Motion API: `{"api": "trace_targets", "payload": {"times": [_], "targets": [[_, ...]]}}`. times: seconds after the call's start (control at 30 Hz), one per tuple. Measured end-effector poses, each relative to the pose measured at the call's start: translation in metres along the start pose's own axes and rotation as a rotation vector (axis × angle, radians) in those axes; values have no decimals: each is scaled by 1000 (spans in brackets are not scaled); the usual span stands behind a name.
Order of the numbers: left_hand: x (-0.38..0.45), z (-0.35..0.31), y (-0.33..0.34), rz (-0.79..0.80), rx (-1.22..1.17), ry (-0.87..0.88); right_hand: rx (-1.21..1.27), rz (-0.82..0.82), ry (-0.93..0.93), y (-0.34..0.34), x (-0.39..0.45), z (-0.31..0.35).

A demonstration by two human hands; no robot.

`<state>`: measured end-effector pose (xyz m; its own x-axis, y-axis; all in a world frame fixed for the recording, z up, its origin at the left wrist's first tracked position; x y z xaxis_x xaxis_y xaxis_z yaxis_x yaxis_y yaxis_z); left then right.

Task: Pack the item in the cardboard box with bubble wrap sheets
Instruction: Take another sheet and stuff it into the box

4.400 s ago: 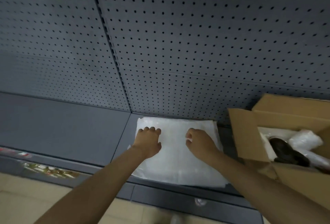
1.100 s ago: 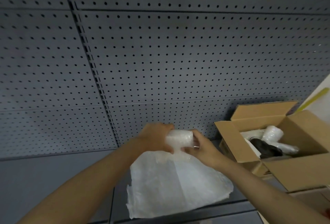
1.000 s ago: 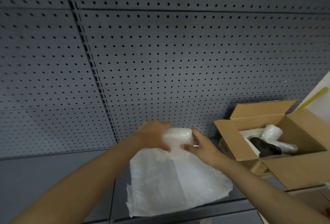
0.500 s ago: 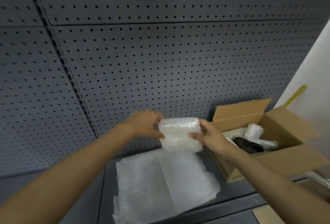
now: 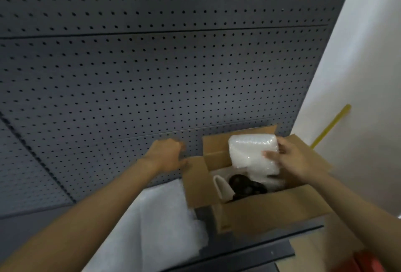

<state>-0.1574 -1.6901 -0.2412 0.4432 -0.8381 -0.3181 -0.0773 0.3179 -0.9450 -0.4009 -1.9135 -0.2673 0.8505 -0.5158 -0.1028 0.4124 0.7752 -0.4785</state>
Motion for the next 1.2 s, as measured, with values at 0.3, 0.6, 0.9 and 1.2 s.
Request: {"api": "trace_targets", "payload": {"times": [0.3, 0.6, 0.9, 1.2], "targets": [[61, -91, 54, -1, -263, -153, -419, 172, 121, -66, 14, -74], [70, -90, 98, -231, -557, -258, -744, 266, 56, -65, 38, -79], [73, -90, 103, -197, -516, -297, -947, 463, -88, -75, 85, -83], [71, -94, 103, -145, -436, -386, -1162, 920, -54, -35, 60, -66]]}}
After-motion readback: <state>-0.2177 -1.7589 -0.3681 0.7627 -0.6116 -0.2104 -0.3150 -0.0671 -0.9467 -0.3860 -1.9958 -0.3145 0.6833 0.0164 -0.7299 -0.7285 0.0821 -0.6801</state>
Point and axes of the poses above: each hand's wrist, its own x-axis towards the middle knuckle, its own y-axis out of the palm, z = x × y, the point moved 4 cm from there along x, towards the middle knuckle, and after that the axes turned 15 degrees about z, right-handed, at the moved point
